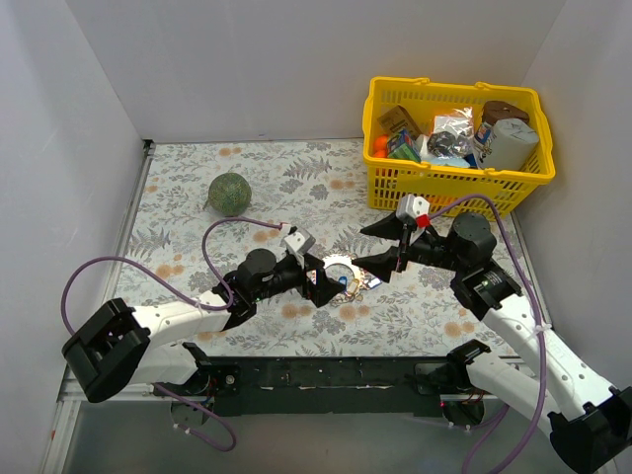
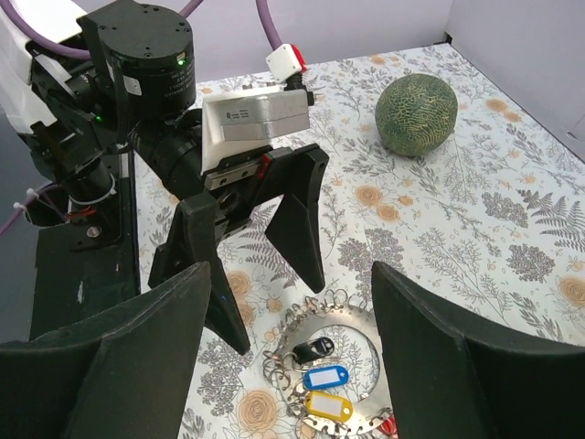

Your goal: Put the keys on the keyring

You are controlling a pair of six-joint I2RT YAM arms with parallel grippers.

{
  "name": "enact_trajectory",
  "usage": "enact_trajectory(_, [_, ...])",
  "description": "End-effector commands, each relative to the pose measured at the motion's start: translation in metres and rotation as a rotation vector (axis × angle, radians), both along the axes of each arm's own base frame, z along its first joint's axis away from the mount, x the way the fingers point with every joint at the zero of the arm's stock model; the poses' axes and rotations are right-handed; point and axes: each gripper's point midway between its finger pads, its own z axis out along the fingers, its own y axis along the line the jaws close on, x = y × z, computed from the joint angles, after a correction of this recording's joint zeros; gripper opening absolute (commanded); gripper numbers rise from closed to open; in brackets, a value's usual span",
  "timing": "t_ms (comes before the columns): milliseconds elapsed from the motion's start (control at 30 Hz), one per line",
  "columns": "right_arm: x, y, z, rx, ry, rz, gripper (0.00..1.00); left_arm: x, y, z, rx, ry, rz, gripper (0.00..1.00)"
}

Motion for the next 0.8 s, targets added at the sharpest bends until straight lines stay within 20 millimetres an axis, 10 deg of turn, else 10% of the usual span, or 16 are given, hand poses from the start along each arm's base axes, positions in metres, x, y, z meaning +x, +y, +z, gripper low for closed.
enact_trajectory(0, [0.008, 0.000, 0.008, 0.027, -0.024, -0.035, 0.79, 0.002, -0.009, 0.018, -0.041, -0.051, -0.025, 0.98])
enact_trajectory(500, [0.059, -0.023, -0.030, -0.017, 0.125, -0.367, 0.80, 0.006, -0.004, 0.045, -0.095, -0.072, 0.019, 0.98])
enact_trajectory(767, [0.087, -0.059, -0.065, -0.033, 0.230, -0.620, 0.87, 0.015, 0.013, 0.024, -0.076, 0.080, 0.085, 0.98])
